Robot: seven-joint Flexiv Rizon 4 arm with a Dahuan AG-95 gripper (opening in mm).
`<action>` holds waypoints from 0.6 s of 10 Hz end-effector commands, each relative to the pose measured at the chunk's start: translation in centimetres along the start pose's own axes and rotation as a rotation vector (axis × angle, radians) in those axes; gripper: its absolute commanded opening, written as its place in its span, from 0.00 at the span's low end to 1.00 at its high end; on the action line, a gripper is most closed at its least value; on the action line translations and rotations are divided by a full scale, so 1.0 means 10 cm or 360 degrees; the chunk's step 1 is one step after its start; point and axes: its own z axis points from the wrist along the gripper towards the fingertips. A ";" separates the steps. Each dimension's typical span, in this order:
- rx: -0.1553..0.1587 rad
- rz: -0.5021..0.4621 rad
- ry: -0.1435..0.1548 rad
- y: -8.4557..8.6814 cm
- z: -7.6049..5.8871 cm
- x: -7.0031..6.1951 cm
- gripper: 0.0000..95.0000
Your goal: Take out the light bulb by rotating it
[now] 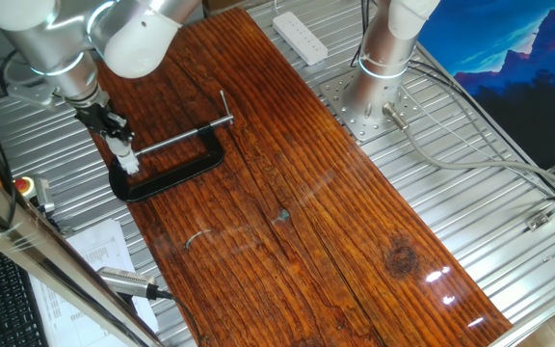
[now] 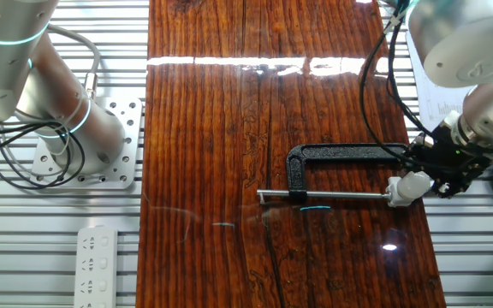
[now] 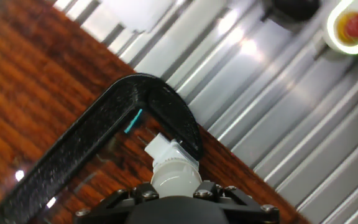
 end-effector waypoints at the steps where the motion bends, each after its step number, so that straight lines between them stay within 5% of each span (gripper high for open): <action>1: 0.0039 -0.0294 -0.0008 0.02 0.01 0.00 0.00; 6: 0.0118 -0.0772 -0.0028 0.02 0.00 -0.01 0.00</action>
